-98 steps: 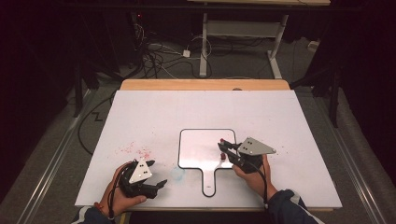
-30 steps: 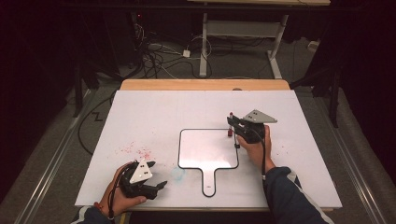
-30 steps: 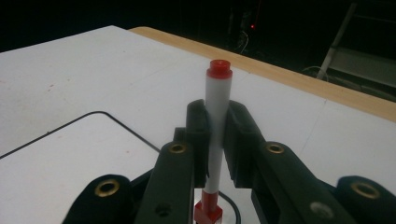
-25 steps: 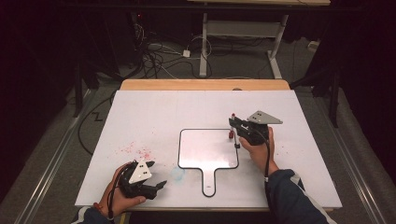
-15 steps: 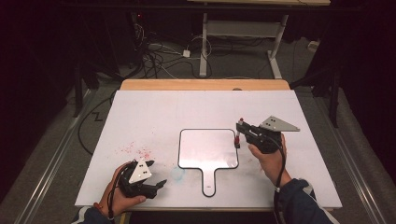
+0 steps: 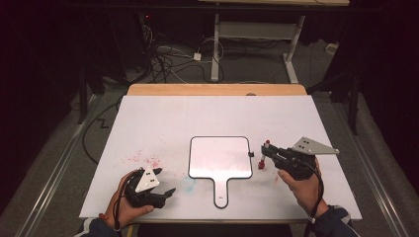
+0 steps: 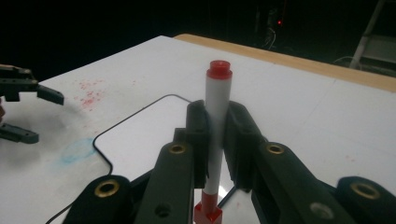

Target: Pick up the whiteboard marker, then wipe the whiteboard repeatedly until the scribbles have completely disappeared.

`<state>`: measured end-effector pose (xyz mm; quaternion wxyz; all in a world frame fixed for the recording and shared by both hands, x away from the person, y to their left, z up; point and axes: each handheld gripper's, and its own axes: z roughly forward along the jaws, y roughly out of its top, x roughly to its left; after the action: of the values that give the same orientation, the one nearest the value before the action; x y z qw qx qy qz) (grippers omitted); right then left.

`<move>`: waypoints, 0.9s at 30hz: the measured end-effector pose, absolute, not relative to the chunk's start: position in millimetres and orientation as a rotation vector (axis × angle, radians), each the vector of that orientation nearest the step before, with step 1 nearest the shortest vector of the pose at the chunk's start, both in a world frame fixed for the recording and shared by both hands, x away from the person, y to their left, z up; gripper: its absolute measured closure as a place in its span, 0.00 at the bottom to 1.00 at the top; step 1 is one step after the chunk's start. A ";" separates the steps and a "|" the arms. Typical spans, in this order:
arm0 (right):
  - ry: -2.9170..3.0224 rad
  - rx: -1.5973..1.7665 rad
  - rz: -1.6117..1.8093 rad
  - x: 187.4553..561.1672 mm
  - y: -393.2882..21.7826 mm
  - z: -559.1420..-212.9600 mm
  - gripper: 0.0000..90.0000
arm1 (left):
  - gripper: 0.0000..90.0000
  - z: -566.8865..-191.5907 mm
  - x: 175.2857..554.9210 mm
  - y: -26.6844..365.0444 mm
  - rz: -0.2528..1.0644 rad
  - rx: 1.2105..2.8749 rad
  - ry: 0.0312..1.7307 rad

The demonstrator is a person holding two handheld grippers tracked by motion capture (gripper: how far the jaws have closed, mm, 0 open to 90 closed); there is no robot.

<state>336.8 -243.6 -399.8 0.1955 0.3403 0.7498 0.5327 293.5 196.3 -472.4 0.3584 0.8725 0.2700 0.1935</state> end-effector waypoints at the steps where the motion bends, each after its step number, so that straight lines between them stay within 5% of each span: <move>1: 2.115 0.965 1.485 334.9 -244.2 -400.7 0.91 | 0.22 -472.5 293.9 195.5 0.498 2.250 0.696; 27: 2.240 1.132 1.398 353.4 -226.1 -431.6 0.91 | 0.22 -474.7 293.8 194.9 0.489 2.269 0.694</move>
<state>353.4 -226.1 -431.6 0.1342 0.3905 0.7726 0.4822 293.8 194.9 -474.7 0.3517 0.8768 0.2683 0.1888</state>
